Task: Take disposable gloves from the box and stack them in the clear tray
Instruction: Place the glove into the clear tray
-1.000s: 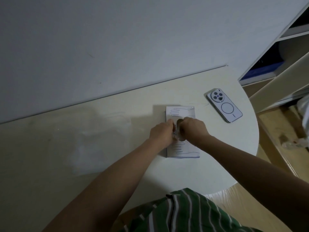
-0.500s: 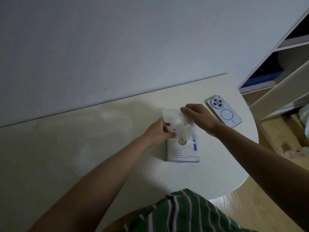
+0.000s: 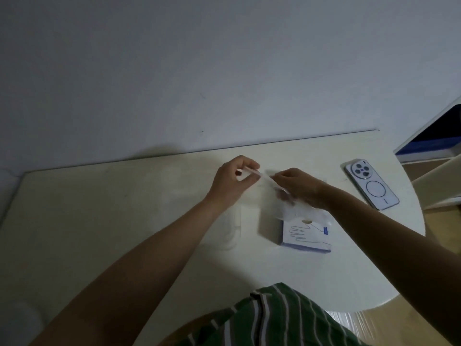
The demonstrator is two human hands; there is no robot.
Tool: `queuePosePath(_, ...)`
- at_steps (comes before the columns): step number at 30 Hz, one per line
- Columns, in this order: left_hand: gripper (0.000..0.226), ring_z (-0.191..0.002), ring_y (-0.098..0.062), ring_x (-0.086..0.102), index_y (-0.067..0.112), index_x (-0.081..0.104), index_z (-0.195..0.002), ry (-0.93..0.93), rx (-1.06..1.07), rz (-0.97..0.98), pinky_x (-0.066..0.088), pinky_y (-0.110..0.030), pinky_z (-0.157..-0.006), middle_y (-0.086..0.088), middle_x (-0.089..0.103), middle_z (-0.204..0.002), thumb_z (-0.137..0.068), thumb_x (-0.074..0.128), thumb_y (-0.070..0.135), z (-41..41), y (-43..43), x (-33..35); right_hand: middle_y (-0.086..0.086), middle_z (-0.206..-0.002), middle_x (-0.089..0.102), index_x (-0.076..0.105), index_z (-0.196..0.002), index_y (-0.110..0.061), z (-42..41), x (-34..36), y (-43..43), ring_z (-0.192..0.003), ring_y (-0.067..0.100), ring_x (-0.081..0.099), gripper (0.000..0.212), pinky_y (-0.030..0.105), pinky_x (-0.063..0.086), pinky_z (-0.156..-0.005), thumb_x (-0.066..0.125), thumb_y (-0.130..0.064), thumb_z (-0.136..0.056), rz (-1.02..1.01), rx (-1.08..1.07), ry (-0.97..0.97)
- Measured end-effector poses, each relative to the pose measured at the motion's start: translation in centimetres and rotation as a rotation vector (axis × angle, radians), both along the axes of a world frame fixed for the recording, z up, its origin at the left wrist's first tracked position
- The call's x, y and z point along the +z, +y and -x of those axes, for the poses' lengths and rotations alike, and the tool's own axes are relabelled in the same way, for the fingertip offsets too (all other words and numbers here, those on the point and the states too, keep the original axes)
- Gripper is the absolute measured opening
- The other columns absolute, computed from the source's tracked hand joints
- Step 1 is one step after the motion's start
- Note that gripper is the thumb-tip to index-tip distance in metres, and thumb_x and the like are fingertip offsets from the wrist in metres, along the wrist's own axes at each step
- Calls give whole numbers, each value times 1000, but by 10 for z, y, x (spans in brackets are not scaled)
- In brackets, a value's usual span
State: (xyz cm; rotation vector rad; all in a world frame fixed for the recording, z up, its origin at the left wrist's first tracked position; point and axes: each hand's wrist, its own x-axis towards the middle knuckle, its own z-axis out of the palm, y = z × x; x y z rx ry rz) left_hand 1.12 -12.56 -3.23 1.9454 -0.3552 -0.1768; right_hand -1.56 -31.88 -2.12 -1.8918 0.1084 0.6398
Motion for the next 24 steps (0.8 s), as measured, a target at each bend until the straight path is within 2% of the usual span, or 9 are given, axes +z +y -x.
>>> queuePosePath(1,4,-84,-16,67,12,66,-90,25,21,30,50,-34,-81,4,70,-85,-87,67,10,0,4,1,10,-67,57,65,-85,-4,0,2,7,-63,27,46,50,31,41,-60,44,-46,-100,-20,18,16)
queuePosePath(5,13,-54,-15,62,21,56,-81,31,200,10,56,-30,-60,2,61,-60,-93,60,18,2,34,3,21,-98,65,68,-97,-14,-6,9,34,-87,37,54,73,42,44,-83,33,-78,-84,-212,156,134)
queuePosePath(7,10,-52,-16,54,18,56,-84,-59,256,-111,44,-19,-55,-9,60,-63,-94,58,21,3,54,-2,13,-109,69,63,-116,-15,-10,7,43,-96,33,63,58,39,53,-85,48,-64,-88,-249,194,121)
queuePosePath(11,15,-53,-19,44,10,53,-93,-128,320,-254,36,-31,-56,0,47,-56,-98,51,24,7,91,-10,11,-87,69,61,-116,-2,-19,-4,63,-68,16,63,29,26,54,-63,67,-8,-88,-132,127,54)
queuePosePath(14,20,-65,-32,54,5,50,-99,-145,429,-404,37,-38,-58,-5,53,-67,-101,43,24,8,118,-20,9,-78,67,67,-100,-3,-26,-9,73,-55,11,55,12,21,48,-51,67,-7,-88,-64,18,13)
queuePosePath(16,21,-70,-37,58,4,47,-102,-130,492,-515,36,-37,-57,-13,56,-73,-103,38,23,9,134,-27,8,-77,67,68,-101,0,-30,-10,79,-55,12,54,16,20,47,-51,67,-10,-89,17,-57,-36)
queuePosePath(18,22,-76,-38,60,5,45,-104,-94,531,-617,36,-36,-59,-17,60,-79,-103,32,23,11,143,-32,6,-87,67,65,-108,-2,-33,-11,88,-68,11,59,24,19,47,-60,69,-15,-89,215,-97,-190)
queuePosePath(21,24,-82,-40,63,4,42,-108,-60,520,-705,40,-38,-62,-18,66,-88,-104,26,22,14,144,-38,7,-111,57,61,-114,-12,-29,-4,111,-99,17,54,31,28,44,-85,71,-18,-85,494,-107,-701)
queuePosePath(24,26,-86,-40,65,1,38,-119,-28,491,-776,43,-39,-64,-18,68,-94,-104,25,18,15,144,-44,3,-101,58,66,-102,-14,-25,7,145,-84,13,55,21,25,45,-78,67,-9,-82,375,72,-1000)
